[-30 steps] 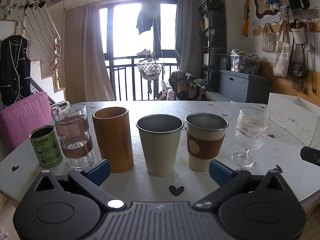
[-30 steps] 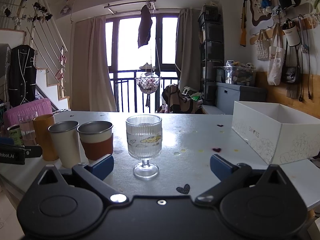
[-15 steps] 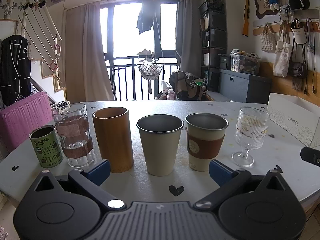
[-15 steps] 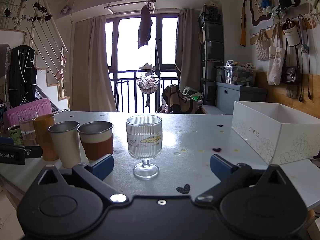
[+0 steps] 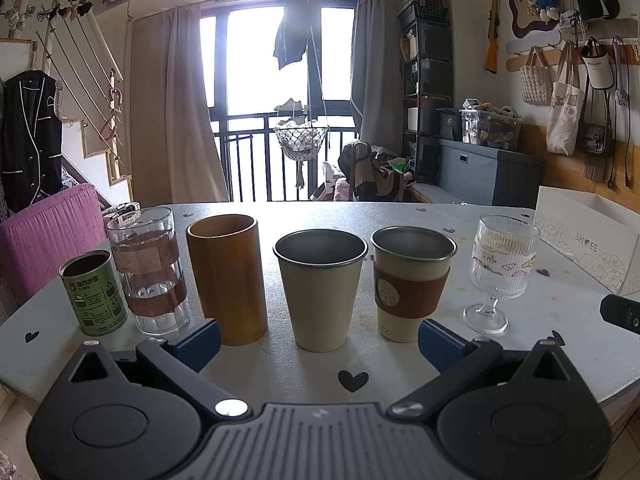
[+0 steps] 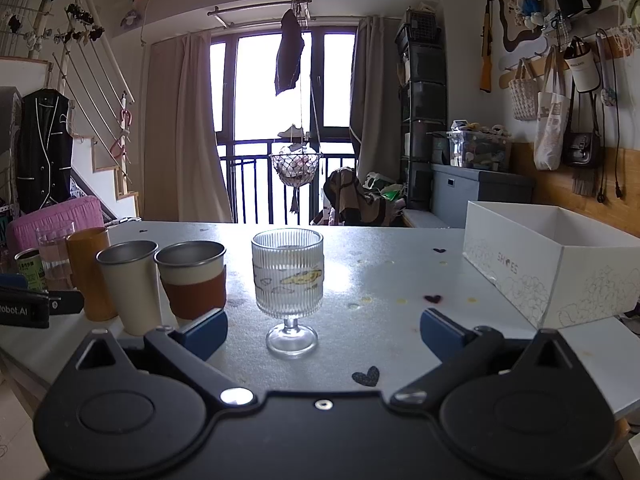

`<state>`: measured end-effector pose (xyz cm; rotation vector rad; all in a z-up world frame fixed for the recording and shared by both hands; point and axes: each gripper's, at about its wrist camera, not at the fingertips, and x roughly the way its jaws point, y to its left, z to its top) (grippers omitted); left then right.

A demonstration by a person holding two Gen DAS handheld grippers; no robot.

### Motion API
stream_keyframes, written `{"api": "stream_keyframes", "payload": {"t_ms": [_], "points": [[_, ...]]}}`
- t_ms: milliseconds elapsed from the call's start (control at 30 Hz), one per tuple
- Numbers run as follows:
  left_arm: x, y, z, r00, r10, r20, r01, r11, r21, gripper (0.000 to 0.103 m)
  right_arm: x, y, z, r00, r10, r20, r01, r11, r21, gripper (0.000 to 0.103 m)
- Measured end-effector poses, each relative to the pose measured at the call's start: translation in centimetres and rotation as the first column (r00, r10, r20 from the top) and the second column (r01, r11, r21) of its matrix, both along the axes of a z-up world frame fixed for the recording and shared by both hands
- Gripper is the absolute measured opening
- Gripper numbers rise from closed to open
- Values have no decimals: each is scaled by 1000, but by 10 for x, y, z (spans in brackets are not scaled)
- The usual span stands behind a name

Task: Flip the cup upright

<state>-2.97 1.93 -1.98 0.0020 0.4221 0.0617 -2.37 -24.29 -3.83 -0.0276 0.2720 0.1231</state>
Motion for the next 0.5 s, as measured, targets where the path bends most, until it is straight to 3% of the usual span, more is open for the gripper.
{"api": "stream_keyframes", "payload": {"t_ms": [500], "points": [[0,-1,0,1000,0,2,0,1000,0,103,-1,0,0,1000,0,2,0,1000,-3,103]]}}
